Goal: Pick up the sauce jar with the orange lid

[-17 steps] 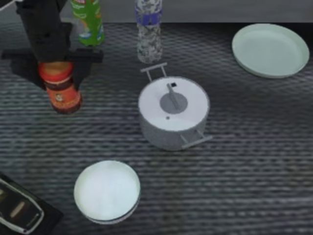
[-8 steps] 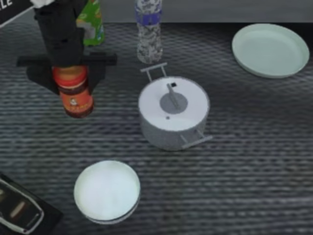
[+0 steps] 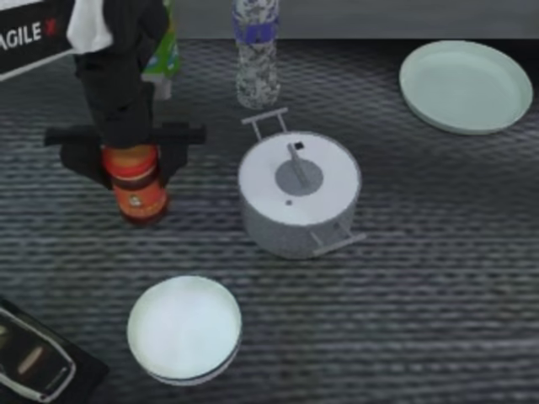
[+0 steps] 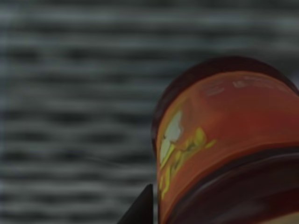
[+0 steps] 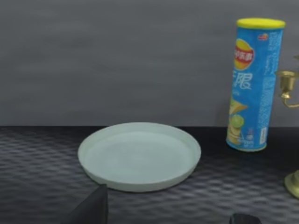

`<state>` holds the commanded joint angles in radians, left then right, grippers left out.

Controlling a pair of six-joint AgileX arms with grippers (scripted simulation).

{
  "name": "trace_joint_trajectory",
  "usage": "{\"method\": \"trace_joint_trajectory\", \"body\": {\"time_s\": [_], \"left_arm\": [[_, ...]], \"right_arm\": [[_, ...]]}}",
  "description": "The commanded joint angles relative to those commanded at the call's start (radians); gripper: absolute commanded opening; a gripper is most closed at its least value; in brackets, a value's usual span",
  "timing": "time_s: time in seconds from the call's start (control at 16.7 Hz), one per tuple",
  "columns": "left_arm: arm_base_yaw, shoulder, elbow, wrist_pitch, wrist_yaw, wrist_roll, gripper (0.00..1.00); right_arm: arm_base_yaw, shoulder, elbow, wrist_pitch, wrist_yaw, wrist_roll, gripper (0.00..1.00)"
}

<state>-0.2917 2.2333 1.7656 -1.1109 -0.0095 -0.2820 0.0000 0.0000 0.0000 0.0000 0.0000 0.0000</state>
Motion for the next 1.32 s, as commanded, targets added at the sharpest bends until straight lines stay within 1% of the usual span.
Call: {"method": "trace_joint_trajectory", "body": {"time_s": [0.18, 0.96, 1.02, 1.32], "left_arm": [[0.000, 0.000, 0.000, 0.000, 0.000, 0.000, 0.00], [0.000, 0.000, 0.000, 0.000, 0.000, 0.000, 0.98], [0.000, 0.000, 0.000, 0.000, 0.000, 0.000, 1.00], [0.000, 0.000, 0.000, 0.000, 0.000, 0.000, 1.00]], "right_arm": [[0.000, 0.000, 0.000, 0.000, 0.000, 0.000, 1.00], [0.000, 0.000, 0.000, 0.000, 0.000, 0.000, 1.00], [0.000, 0.000, 0.000, 0.000, 0.000, 0.000, 1.00], [0.000, 0.000, 0.000, 0.000, 0.000, 0.000, 1.00]]}}
